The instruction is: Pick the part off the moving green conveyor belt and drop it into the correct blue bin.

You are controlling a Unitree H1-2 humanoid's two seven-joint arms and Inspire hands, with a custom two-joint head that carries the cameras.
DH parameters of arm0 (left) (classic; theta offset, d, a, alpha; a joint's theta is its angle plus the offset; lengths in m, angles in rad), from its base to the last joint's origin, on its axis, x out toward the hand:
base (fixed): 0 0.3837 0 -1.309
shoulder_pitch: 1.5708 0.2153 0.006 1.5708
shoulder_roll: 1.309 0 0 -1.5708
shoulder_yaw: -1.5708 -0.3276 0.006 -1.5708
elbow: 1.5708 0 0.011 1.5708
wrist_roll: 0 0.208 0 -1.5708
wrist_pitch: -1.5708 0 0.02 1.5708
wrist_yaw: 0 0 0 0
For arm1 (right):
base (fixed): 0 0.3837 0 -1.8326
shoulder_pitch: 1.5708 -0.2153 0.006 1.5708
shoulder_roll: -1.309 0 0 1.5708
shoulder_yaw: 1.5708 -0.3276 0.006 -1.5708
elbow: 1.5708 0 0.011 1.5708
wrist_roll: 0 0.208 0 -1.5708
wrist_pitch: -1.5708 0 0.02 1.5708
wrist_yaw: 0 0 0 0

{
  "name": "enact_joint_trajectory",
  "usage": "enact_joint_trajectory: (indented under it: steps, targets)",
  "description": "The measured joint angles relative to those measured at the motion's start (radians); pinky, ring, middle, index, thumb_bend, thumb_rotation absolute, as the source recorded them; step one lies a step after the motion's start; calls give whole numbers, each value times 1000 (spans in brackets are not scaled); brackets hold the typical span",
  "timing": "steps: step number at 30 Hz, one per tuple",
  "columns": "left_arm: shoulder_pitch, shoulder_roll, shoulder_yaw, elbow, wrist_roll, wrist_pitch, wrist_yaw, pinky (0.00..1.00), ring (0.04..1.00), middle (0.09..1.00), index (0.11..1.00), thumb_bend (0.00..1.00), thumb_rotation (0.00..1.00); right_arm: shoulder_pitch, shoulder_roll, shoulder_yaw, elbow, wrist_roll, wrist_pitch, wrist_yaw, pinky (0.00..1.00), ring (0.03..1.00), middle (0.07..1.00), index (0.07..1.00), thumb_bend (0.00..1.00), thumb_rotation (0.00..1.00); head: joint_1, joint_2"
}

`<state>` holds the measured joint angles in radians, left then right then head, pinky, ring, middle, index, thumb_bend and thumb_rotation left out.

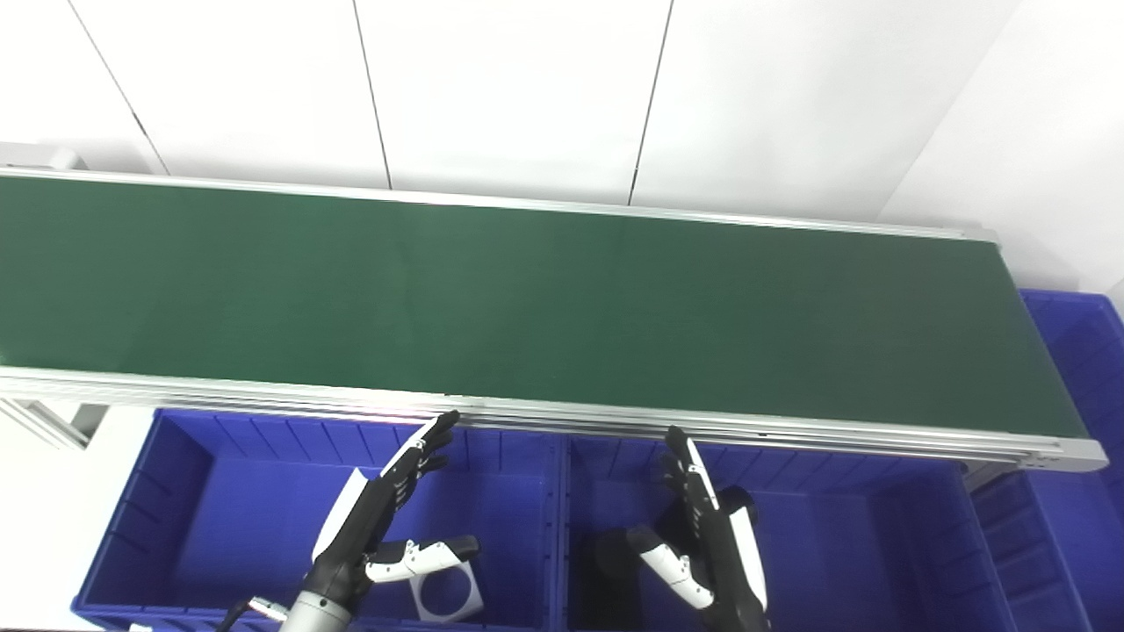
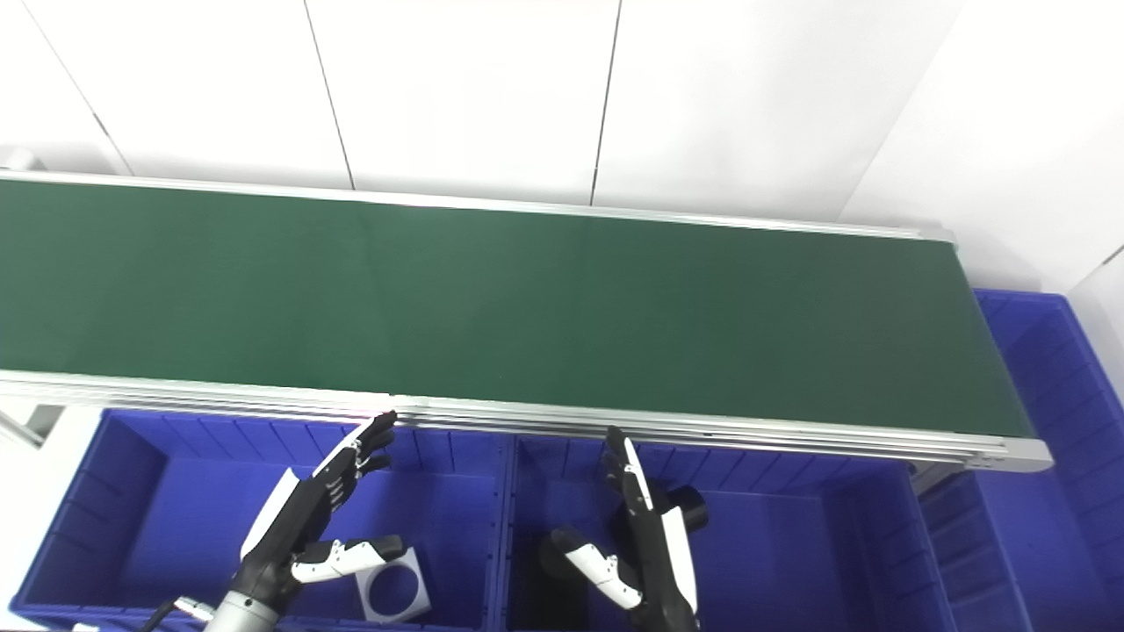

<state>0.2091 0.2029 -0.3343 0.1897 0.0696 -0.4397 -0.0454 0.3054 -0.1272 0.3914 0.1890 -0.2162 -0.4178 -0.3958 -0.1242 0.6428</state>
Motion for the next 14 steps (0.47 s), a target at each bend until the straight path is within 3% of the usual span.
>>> enact_joint_trajectory:
  steps: [14]
  targets:
    - [-19,3,-33,31,1,0,49,890,947,968,931,756,505,-19,-21,29,22,35,0,-40,907,938,944,971,811,775,-2,-14]
